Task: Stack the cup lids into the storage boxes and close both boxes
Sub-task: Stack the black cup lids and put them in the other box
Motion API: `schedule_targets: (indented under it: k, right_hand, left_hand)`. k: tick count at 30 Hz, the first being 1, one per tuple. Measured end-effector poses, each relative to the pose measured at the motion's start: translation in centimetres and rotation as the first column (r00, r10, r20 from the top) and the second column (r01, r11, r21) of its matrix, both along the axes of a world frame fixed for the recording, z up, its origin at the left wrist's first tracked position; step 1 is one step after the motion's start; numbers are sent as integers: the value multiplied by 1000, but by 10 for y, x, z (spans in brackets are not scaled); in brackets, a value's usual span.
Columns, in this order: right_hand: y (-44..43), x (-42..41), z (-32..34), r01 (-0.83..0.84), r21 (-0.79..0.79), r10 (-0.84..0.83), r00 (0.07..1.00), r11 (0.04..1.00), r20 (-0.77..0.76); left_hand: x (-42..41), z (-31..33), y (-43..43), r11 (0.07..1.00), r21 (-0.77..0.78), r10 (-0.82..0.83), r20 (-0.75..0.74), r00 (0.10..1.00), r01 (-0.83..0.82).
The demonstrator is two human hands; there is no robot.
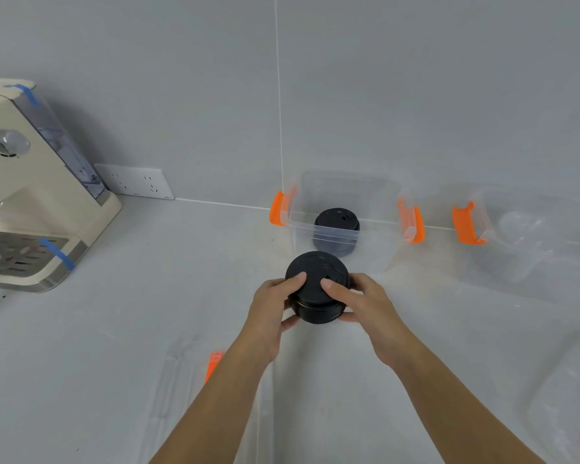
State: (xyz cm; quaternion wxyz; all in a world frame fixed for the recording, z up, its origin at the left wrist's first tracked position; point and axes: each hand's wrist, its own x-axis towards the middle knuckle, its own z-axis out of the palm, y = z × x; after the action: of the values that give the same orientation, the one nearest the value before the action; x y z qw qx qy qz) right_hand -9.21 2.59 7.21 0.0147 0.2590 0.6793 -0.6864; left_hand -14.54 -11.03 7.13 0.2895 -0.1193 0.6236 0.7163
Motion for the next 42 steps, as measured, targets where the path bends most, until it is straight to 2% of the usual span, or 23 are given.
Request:
schedule_targets:
  k: [9,17,23,35,42]
  right_hand:
    - [34,-24,62,7,57,7,973,998,-231]
    - [74,-73,112,-17,122,50,960,992,-275]
    - [95,-108,115,-26,131,53,977,991,-208]
    - [101,-136,59,-75,48,68,990,996,126]
    - [102,-143,45,-55,67,40,978,996,206]
  left_hand:
    - [-31,65,23,995,71,-53,-264,963,74]
    - [-85,113,61,993,36,-94,-379,921,116]
    - [-118,117,84,989,9,-135,-314,940,145]
    - [-142,61,100,975,-146,-174,-16,985,170]
    - [-151,47,106,961,-209,-180,15,983,179]
